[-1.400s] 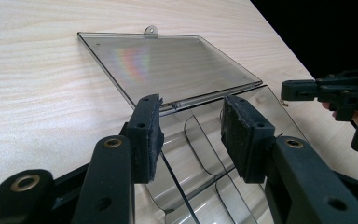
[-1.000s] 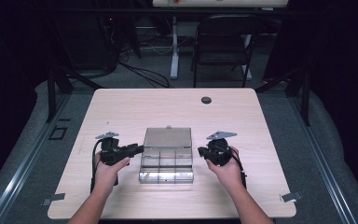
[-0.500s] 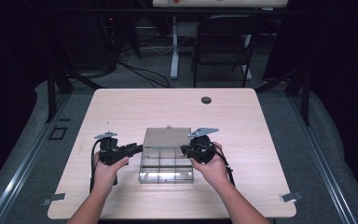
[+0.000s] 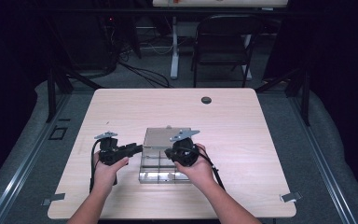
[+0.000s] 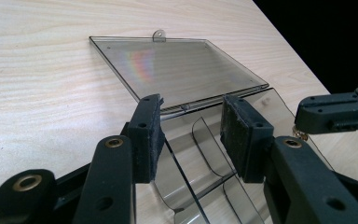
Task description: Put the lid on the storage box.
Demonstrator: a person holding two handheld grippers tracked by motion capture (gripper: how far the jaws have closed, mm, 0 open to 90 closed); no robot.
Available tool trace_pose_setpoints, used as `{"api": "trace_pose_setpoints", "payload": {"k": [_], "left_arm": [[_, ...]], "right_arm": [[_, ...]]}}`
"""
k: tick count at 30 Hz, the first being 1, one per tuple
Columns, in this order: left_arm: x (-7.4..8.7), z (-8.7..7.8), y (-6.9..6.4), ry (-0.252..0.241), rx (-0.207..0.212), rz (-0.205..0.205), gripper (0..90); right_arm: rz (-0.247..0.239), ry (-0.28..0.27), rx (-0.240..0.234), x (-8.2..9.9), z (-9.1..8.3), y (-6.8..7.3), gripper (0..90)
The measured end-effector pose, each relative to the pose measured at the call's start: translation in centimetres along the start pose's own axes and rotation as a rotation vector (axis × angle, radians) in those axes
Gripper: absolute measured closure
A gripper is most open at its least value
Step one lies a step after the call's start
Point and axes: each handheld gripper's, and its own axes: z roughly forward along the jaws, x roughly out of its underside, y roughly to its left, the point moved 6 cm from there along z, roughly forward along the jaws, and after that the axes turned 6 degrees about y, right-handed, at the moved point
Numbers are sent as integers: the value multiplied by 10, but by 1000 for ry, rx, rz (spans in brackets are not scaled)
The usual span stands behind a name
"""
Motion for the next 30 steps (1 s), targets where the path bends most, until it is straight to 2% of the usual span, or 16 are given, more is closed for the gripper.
{"api": "trace_pose_setpoints", "payload": {"k": [10,18,29,30], "left_arm": [[0,-1,2,-3,-3,5,583],[0,-2,1,-5,-3,-2,584],[0,-2,2,-5,-3,1,585],[0,-2,2,-5,-3,1,585]], "right_arm": [[-11,12,-34,-2,13,14,885],[-44,57,-57,2,33,32,885],[-72,106,-68,8,52,38,885],[-74,123,-65,9,53,38,885]]}}
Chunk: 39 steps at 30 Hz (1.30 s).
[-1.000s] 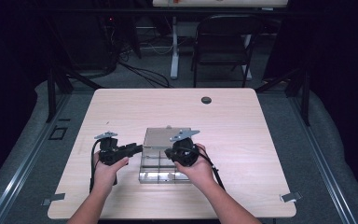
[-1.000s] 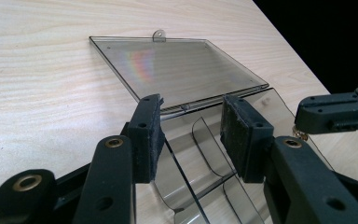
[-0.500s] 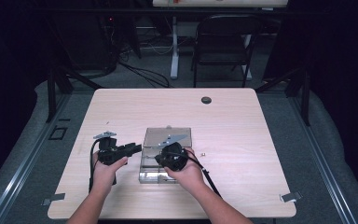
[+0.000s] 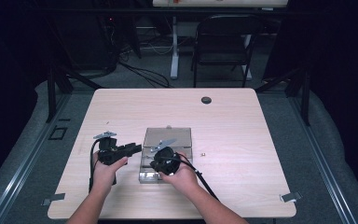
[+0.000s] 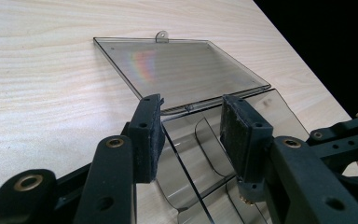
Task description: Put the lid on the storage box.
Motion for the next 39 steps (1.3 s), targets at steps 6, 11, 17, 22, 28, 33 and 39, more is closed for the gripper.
{"api": "trace_pose_setpoints", "payload": {"k": [6,11,17,22,28,33,39], "left_arm": [[0,-1,0,-1,1,-2,585],[0,-1,2,-3,-1,-2,585],[0,-1,2,-1,-2,1,585],[0,-1,2,-1,-2,1,585],[0,0,2,4,-2,-5,586],[0,0,2,5,-2,-5,586],[0,-1,3,2,-5,-1,586]], "right_arm": [[-7,16,-3,1,5,1,884],[-25,51,-4,3,9,2,884],[-23,57,-5,4,13,3,883],[-35,85,-3,5,14,2,883],[-35,92,-1,6,16,2,882],[-34,93,-6,6,16,3,875],[-25,81,-12,6,16,4,855]]}}
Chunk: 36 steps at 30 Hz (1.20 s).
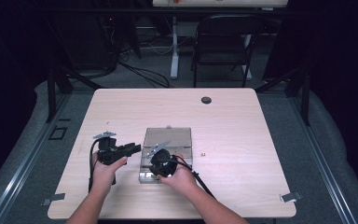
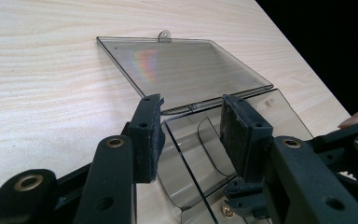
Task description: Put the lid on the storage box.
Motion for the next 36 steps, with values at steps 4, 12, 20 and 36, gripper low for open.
{"api": "trace_pose_setpoints", "payload": {"k": [4,12,20,36], "left_arm": [[0,-1,0,-4,-1,-5,586],[0,-1,0,-7,-1,-11,586],[0,-1,1,-3,-5,-5,586],[0,-1,1,-6,-8,-10,586]], "right_arm": [[-10,0,3,-1,-5,0,843],[10,-73,5,-4,-27,-3,812],[41,-110,29,1,-47,-20,784],[137,-161,121,23,-78,-68,791]]}}
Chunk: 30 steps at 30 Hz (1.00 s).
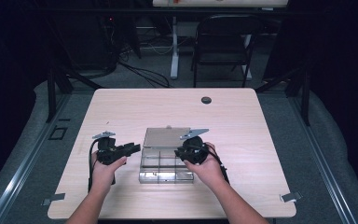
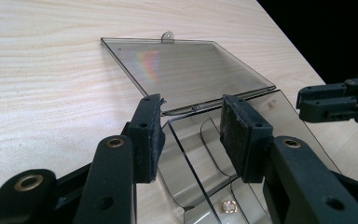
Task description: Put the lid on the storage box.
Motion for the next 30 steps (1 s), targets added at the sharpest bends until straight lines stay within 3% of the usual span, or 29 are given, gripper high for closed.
{"api": "trace_pose_setpoints", "payload": {"k": [15,23,30], "left_arm": [[0,0,0,4,-1,5,587],[0,-1,1,4,-1,3,587],[0,0,1,4,-1,2,587]], "right_arm": [[73,-1,61,12,-10,-36,801],[91,18,112,22,-7,-54,800],[143,40,124,37,-2,-70,796]]}}
